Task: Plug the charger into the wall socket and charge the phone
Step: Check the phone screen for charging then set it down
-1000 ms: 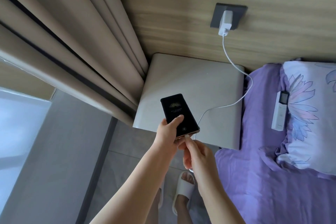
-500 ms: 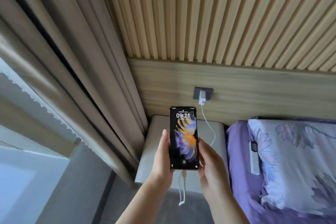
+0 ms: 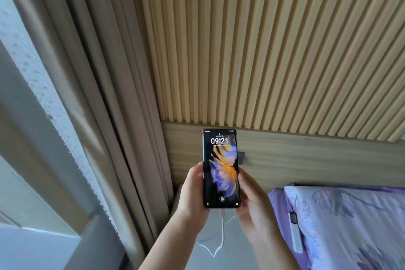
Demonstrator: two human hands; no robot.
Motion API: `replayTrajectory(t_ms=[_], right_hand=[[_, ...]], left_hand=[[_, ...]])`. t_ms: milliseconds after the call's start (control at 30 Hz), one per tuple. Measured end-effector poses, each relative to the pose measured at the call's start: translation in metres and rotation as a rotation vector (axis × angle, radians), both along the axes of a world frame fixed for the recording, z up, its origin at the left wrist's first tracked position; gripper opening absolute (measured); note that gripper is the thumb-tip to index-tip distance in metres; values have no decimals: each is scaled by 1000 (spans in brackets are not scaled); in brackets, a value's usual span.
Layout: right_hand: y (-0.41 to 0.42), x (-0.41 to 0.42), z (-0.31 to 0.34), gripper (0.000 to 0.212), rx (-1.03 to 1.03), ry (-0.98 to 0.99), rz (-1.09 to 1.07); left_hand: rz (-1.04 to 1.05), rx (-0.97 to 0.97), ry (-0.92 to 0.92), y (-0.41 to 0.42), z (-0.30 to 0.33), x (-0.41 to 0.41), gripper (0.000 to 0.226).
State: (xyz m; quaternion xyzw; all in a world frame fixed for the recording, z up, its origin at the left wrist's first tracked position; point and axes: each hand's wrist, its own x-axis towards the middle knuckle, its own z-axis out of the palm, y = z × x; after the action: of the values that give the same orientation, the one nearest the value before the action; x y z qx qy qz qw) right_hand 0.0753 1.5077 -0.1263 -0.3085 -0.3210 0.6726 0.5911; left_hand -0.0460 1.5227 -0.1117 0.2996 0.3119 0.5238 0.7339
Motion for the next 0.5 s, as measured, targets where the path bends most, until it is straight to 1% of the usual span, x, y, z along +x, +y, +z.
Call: replayTrajectory(t_ms=[33,100,233,367,500], right_hand=[[0,0,5,38,10,-4,1],[0,1,15,39,18,-4,0],[-1,2,33,40,39,5,12],[-3,5,43,40,24,33,-4],[-4,8,47,41,6,69,-26]], left_hand=[[-6,14,-21,0,7,1,39],[-13,45,-42,1,18,2,43],[-8,34,-43,3,30,4,33],[18,33,-33,5,35,4,39],[21,66,-18,4,42,6,30]])
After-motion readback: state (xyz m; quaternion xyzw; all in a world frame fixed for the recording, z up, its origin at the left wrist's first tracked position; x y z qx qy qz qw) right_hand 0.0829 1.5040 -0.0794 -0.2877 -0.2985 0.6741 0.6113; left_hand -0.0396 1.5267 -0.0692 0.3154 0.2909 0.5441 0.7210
